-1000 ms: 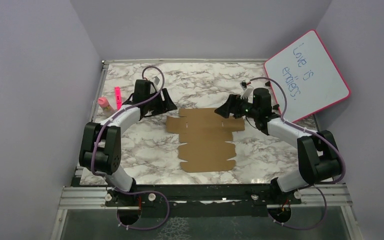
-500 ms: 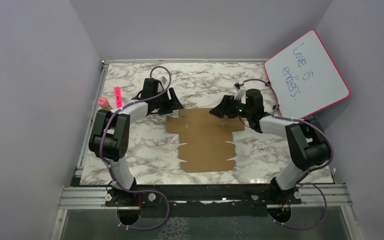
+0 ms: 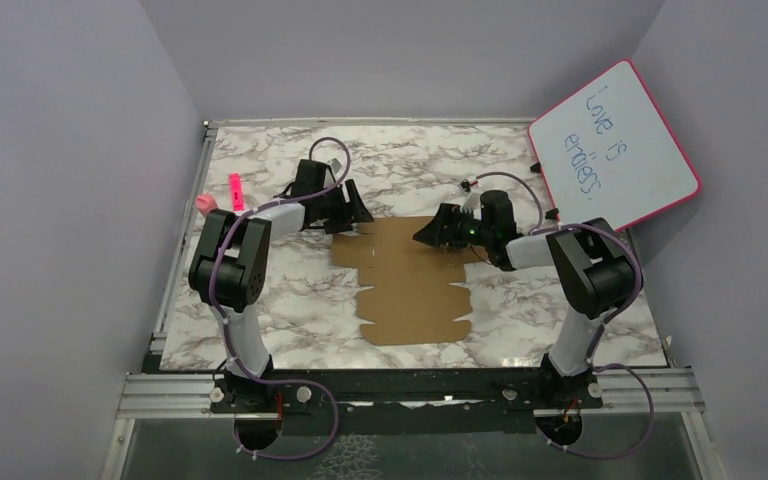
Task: Fold the paper box
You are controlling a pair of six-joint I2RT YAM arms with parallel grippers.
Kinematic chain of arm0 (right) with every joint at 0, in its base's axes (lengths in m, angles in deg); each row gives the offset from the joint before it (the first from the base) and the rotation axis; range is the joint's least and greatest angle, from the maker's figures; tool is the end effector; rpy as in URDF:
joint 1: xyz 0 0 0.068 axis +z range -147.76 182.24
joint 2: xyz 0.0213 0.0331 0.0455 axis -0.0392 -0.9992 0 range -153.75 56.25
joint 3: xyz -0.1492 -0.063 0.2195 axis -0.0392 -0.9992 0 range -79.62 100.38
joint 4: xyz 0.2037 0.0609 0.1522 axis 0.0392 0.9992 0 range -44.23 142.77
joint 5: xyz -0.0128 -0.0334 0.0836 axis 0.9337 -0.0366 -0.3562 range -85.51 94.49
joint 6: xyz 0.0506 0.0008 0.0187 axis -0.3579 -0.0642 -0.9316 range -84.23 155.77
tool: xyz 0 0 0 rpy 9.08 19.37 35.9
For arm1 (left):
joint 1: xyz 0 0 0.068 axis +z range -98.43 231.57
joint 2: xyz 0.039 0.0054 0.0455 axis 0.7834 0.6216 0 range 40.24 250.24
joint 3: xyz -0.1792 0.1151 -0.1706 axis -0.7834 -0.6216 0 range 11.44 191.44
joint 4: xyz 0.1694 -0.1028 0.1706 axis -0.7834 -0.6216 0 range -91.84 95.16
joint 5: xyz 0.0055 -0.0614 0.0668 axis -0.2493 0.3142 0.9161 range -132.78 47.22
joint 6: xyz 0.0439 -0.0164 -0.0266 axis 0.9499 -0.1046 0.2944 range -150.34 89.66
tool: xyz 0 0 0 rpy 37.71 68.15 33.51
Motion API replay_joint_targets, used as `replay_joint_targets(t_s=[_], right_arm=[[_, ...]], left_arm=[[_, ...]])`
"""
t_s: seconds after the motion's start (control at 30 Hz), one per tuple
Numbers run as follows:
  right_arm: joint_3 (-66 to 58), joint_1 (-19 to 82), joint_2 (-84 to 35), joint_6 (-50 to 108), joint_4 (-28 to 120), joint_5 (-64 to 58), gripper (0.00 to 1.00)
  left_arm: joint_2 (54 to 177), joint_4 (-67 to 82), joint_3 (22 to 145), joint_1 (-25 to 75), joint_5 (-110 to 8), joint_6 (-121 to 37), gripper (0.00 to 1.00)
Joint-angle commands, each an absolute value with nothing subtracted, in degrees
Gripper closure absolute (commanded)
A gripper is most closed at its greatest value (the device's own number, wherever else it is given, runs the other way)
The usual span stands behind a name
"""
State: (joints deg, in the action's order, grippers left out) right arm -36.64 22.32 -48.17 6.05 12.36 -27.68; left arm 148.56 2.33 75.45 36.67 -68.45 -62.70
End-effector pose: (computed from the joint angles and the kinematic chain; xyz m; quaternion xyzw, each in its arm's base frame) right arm 0.3198 0.1371 0.1336 -0.0728 0.8328 0.4237 0.3487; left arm 0.3753 -0.1157 0.1582 -0.0575 0.9094 -0.3323 0.2435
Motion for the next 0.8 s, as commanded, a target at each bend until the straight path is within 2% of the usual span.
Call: replay_joint_targets(t_s=[0.0, 0.43, 0.67, 0.77], right_arm=[[-38.3, 22.8, -50.0, 5.4, 8.1, -27.0, 0.15], [-41.3, 23.0, -50.4, 5.5, 7.9, -24.8, 0.14], [-41.2, 23.5, -50.1, 5.9, 8.2, -23.7, 0.13], [-41.2, 23.7, -50.0, 6.1, 8.3, -23.1, 0.13]], left_arm=[[149.8, 4.4, 76.6, 35.7, -70.5, -63.6, 0.30], [146.7, 4.9, 76.1, 33.5, -70.5, -64.1, 0.31], [145.5, 1.0, 79.0, 30.0, -64.1, -60.3, 0.36], [145.2, -1.5, 80.6, 28.6, -60.0, -58.4, 0.42]])
